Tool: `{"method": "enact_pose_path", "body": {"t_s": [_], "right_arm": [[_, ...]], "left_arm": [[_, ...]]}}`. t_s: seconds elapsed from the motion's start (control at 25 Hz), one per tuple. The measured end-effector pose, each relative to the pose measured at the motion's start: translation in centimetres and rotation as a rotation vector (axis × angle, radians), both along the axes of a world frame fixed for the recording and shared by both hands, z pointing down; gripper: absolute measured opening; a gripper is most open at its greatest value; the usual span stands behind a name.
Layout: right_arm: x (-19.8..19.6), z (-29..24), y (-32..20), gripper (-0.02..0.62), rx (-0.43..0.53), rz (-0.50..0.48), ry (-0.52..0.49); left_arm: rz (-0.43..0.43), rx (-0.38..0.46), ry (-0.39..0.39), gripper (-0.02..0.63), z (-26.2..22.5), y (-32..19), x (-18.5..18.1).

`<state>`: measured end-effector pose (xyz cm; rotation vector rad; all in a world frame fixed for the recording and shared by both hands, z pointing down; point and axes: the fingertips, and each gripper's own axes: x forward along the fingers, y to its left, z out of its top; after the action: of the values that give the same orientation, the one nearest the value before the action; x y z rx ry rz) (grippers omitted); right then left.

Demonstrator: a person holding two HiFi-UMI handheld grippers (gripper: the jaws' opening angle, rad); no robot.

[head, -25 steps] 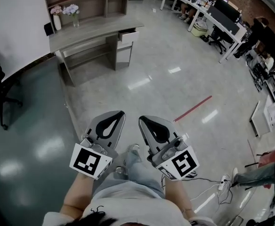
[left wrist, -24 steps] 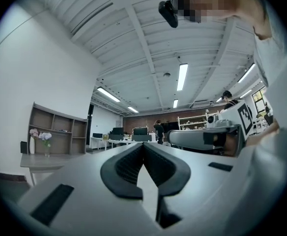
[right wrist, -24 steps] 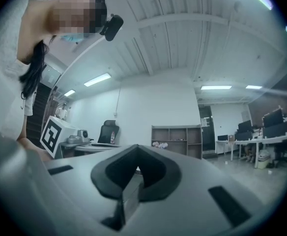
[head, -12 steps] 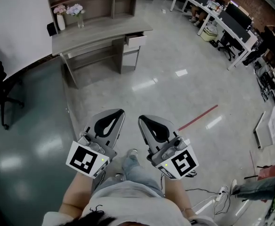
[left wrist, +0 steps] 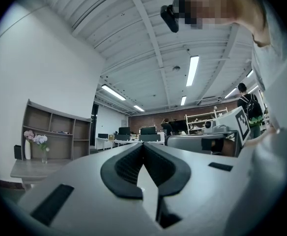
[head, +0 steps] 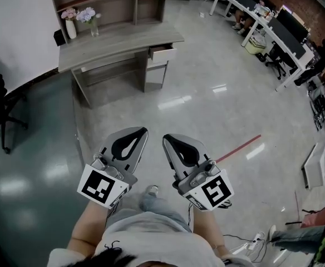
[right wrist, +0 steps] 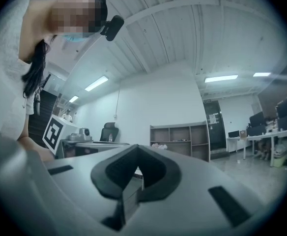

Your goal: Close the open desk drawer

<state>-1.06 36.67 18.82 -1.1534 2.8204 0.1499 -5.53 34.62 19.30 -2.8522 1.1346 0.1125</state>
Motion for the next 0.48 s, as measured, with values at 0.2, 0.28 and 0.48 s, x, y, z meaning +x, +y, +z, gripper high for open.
{"method": "enact_pose_path", "body": {"t_s": [0.2, 0.28, 0.48], "right_arm": [[2.3, 0.3, -2.8, 0.008, 0.002, -0.006, 0.006], [2.8, 0.3, -4.0, 0.008, 0.000, -0.002, 0.003], [3.3, 0.8, -6.7, 0.008, -0.008, 0.010, 0.002]], "left_arm": [[0.002, 0.002, -0.004, 0.011, 0.2, -2.9, 2.3], [0.005, -0.004, -0.008, 0.011, 0.4, -4.0, 2.7], [0.024, -0.013, -0.012, 0.011, 0.9, -6.6, 3.2]]}}
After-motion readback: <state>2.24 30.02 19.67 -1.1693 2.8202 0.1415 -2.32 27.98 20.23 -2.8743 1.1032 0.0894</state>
